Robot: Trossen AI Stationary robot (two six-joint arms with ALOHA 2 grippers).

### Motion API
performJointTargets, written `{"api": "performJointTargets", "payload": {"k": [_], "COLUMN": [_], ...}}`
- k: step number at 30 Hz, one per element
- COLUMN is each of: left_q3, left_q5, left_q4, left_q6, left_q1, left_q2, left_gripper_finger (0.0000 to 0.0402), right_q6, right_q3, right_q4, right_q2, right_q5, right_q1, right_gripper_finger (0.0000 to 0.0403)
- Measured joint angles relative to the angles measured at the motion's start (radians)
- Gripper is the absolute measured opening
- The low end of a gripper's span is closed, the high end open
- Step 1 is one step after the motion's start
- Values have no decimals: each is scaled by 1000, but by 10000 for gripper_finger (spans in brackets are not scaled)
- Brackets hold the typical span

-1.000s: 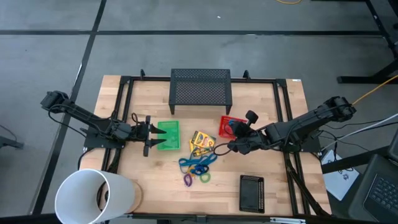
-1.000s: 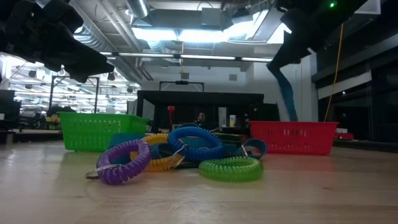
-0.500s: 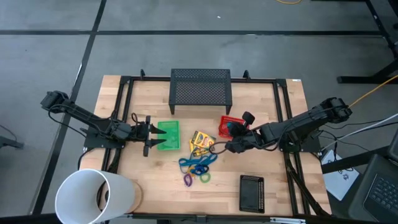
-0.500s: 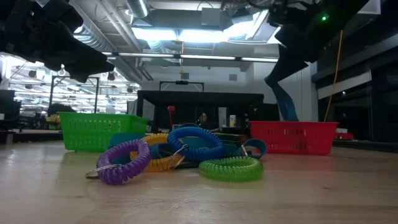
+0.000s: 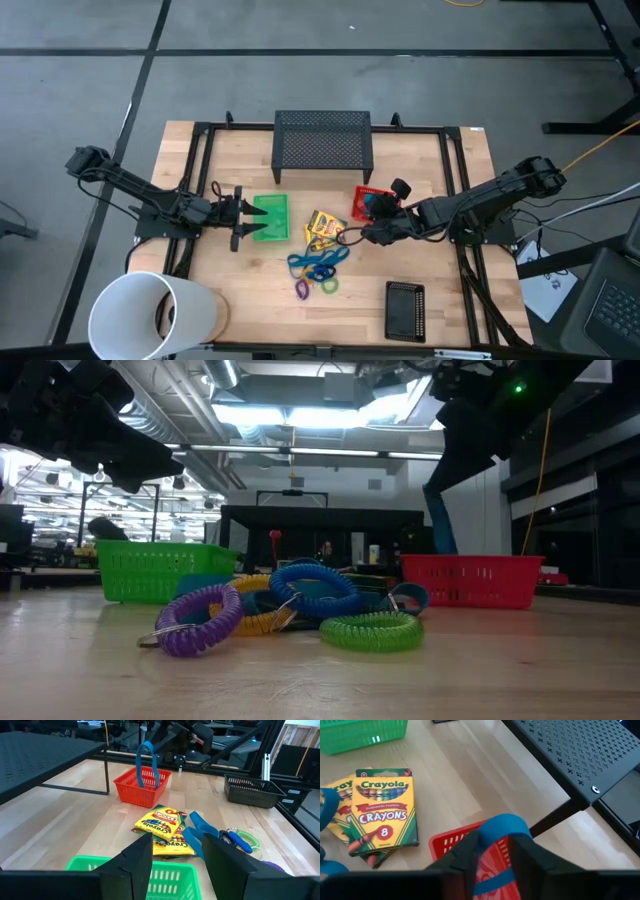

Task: Pick & Place Office Desk Supplies
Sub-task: Put the blue rubber band into the red bin

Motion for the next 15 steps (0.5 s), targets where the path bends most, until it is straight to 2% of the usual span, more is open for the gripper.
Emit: {"api": "performJointTargets", "payload": {"k": [5, 7, 11, 15], "left_q3": [0, 0, 0, 0], "left_q5": [0, 0, 0, 0], "left_q4": [0, 0, 0, 0], "left_q6": [0, 0, 0, -3], "left_q1": [0, 0, 0, 0], "left_q2": [0, 0, 0, 0], "left_gripper_finger": [169, 169, 169, 169], "right_q6": [12, 25, 113, 202], "right_q3": [0, 0, 0, 0], "right_q4": [-16, -28, -106, -211], "right_q2": [0, 0, 0, -1], "right_q5": [0, -31, -126, -99], "right_q1": [0, 0, 0, -1], "right_gripper_finger": [185, 201, 221, 229]}}
